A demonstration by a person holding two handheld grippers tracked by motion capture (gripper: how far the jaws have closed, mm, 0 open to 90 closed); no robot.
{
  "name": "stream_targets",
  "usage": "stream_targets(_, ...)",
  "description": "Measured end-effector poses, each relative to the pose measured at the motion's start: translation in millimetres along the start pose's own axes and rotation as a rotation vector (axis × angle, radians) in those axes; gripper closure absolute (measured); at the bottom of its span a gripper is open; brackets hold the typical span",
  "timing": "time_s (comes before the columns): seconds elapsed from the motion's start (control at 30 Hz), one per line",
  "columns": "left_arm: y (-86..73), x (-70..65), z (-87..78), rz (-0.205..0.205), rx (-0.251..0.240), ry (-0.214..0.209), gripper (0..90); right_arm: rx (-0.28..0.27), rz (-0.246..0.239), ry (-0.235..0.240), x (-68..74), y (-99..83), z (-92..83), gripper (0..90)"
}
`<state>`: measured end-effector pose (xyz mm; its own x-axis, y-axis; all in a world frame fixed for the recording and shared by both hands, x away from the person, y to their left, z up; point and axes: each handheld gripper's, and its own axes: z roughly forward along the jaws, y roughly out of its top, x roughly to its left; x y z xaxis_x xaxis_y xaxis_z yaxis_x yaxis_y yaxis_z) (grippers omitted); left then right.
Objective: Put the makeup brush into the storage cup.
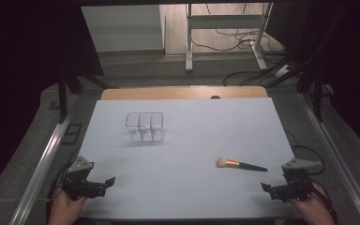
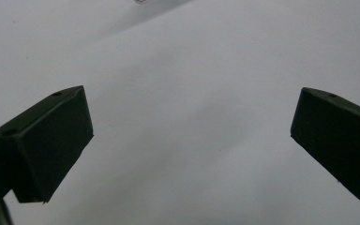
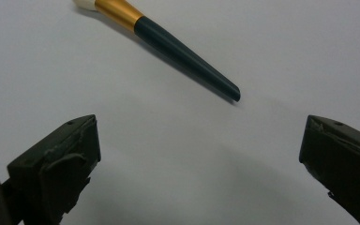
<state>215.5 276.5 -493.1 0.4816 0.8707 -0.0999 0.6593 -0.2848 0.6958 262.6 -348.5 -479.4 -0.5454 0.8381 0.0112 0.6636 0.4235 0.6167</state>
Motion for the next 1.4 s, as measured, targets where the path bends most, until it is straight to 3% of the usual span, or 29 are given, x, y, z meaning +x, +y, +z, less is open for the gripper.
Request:
stream_targets(0.2, 1.0, -2.9, 0.9, 0.035, -0.016, -0.024, 0.2, -0.003, -0.004, 0.008, 1.1, 0.3, 0.8, 0.0)
stream_targets(0.4, 0.4, -2.4, 1.4, 0.013, -0.021, -0.047, 0.5, 0.009, -0.015, 0.006, 1.6, 1.0, 2.0, 0.0)
stream_targets(0.8, 0.3, -4.3, 3.4, 0.039, -0.009, -0.045, 1.0, 0.012, -0.021, 0.023, 1.4, 1.9, 1.9, 0.0)
stream_targets(1.03, 0.3, -3.9, 3.5, 0.022, -0.005, -0.057, 1.0, 0.009, -0.036, 0.018, 1.7, 3.3, 1.0, 0.0)
stream_targets(1.13, 1.0, -4.0, 4.6, -0.005, 0.010, -0.083, 1.6, 0.006, -0.033, 0.021, 2.1, 4.3, 1.0, 0.0)
stream_targets(1.4, 1.9, -4.8, 5.2, 0.011, 0.040, -0.071, 1.6, 0.016, -0.027, 0.037, 4.3, 12.0, -1.1, 0.0)
